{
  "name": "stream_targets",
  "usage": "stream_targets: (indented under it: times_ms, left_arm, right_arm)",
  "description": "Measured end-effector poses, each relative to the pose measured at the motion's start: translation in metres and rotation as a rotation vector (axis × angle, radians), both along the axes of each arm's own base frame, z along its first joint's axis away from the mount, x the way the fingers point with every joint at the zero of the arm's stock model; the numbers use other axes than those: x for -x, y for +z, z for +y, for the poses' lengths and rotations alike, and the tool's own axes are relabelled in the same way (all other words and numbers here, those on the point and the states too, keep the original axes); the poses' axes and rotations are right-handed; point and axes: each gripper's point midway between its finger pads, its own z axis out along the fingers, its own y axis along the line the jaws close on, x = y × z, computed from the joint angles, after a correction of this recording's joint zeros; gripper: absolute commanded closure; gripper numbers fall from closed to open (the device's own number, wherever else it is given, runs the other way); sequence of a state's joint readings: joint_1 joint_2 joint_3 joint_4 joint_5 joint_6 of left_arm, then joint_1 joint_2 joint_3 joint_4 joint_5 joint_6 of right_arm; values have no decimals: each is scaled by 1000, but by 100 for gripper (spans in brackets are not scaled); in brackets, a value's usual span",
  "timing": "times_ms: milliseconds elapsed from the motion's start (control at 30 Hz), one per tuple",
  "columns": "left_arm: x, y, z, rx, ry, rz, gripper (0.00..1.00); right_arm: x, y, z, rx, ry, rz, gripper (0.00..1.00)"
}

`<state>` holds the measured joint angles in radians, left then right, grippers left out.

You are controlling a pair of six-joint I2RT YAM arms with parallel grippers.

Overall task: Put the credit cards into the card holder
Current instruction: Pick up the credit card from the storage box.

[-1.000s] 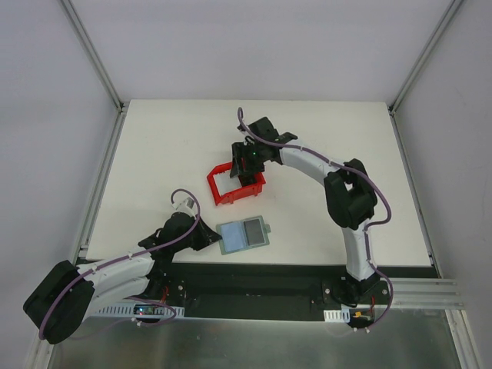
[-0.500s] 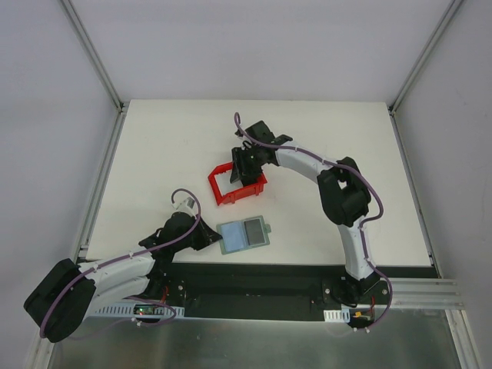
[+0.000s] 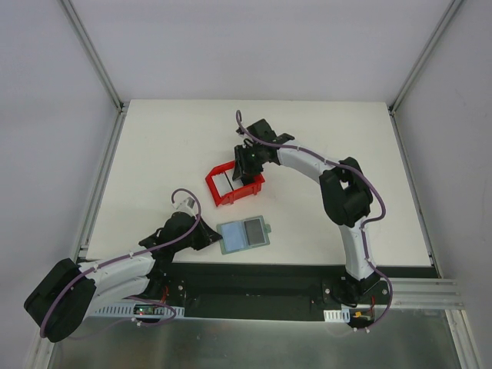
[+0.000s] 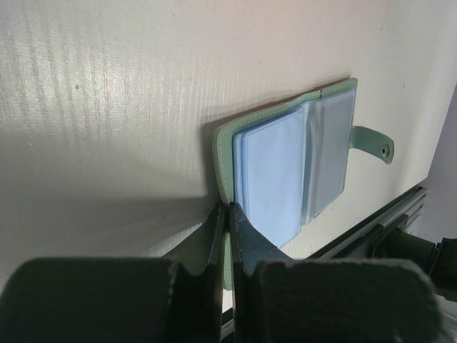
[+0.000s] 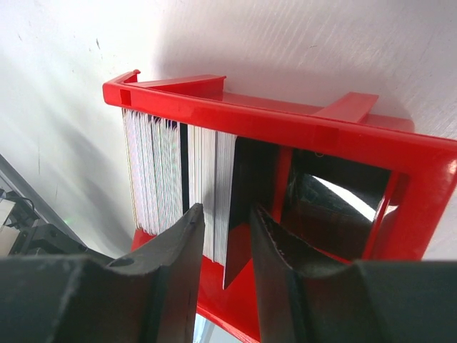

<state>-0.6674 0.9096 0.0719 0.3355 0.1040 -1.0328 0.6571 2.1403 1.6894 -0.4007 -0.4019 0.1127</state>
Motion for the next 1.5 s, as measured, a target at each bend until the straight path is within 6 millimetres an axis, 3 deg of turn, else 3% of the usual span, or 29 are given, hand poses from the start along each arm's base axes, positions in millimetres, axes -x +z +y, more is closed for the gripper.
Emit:
stream_targets:
  times_ms: [467, 700, 1500]
  left_arm:
    - [0, 0, 0, 0, -1, 0, 100]
    - [0, 0, 0, 0, -1, 1, 100]
    - [1, 0, -3, 7, -15, 7, 100]
  right_arm:
    - [0, 4, 1, -13, 2, -5, 66]
    - [1, 2, 0, -10, 0, 2, 74]
    - [3, 7, 1, -25, 1, 1, 82]
